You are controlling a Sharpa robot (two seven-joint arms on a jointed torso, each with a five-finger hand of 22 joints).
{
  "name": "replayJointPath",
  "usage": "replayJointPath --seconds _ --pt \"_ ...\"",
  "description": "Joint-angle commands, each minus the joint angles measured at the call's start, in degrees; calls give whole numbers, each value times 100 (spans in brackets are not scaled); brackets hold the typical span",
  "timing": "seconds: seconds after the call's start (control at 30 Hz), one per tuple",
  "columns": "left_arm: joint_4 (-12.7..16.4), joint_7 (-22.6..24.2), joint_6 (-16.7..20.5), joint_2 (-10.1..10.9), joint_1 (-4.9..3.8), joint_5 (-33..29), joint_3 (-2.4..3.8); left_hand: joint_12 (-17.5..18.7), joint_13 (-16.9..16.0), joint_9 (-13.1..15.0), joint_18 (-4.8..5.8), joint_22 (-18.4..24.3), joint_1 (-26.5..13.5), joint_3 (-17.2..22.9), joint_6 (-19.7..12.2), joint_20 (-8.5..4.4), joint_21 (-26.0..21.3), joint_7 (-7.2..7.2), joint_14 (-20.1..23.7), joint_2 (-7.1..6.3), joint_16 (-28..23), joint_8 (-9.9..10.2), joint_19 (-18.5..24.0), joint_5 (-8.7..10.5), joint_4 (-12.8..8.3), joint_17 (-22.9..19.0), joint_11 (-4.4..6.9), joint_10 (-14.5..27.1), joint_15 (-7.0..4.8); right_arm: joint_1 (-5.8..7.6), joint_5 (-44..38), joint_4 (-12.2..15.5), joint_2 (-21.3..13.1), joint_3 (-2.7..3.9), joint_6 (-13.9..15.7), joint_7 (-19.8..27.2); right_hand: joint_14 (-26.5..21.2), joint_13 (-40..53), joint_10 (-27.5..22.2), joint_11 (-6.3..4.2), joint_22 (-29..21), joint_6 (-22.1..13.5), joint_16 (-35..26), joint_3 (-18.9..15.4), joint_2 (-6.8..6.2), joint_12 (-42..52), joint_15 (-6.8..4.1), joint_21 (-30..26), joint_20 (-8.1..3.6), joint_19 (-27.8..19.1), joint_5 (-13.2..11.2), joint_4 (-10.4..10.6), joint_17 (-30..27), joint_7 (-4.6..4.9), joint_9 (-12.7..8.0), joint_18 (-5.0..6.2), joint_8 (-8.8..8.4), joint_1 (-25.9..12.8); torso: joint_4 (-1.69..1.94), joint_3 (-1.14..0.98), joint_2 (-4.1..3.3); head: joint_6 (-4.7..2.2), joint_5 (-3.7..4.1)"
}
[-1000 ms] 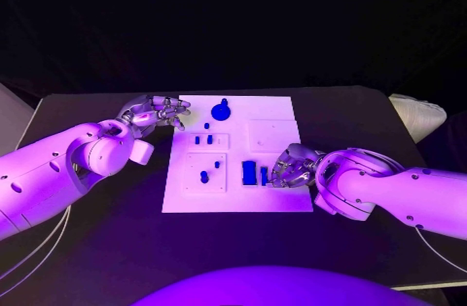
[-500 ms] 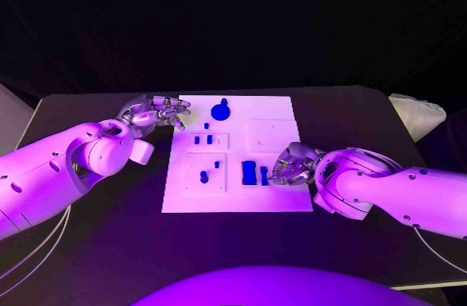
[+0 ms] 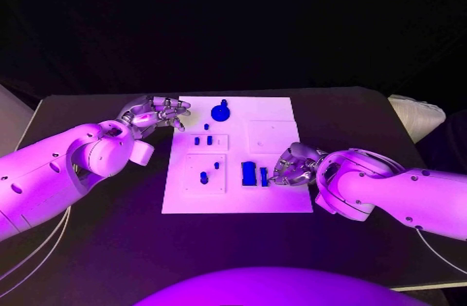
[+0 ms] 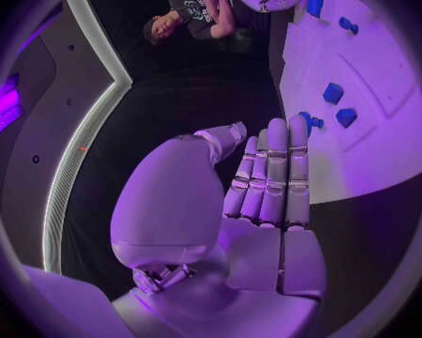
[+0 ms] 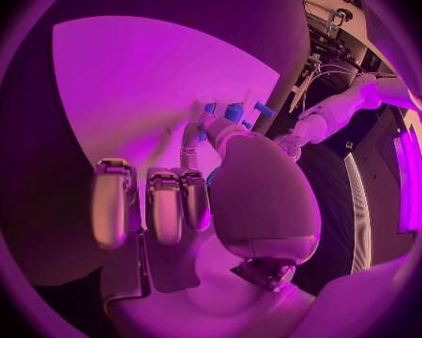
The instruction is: Assemble the parts on the task board
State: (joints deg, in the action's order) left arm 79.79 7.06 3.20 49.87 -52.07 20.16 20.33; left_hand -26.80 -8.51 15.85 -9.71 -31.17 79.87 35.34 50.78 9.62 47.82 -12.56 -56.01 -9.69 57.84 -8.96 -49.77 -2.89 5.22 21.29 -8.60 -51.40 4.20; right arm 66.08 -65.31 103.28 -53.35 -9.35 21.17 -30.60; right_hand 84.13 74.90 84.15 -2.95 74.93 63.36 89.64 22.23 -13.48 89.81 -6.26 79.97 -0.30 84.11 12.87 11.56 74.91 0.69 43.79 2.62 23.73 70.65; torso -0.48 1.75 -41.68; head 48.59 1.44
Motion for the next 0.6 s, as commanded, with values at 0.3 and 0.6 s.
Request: replayJointPath --seconds 0.3,0.6 --pt "-31 278 58 -74 11 -147 2 -46 16 -10 -81 27 -13 -11 -28 -6 -55 12 -13 29 -39 16 -52 -17 56 12 1 58 8 44 1985 -522 -83 84 454 2543 561 1383 445 179 858 -510 -28 45 -35 -258 131 -923 98 316 102 -36 1411 245 -202 73 -265 322 -39 34 57 -192 -38" --pt "-134 705 562 -211 110 -292 3 -112 14 10 -81 118 -91 -115 23 8 -199 79 76 -28 -112 -28 -1 -12 116 -7 48 -31 -6 56 3489 -1742 272 218 601 3911 -273 -270 -1282 483 -1153 -1039 -1900 465 -46 -3347 395 -5456 367 -590 176 -257 -679 591 -509 697 -630 511 -109 59 184 -457 -92"
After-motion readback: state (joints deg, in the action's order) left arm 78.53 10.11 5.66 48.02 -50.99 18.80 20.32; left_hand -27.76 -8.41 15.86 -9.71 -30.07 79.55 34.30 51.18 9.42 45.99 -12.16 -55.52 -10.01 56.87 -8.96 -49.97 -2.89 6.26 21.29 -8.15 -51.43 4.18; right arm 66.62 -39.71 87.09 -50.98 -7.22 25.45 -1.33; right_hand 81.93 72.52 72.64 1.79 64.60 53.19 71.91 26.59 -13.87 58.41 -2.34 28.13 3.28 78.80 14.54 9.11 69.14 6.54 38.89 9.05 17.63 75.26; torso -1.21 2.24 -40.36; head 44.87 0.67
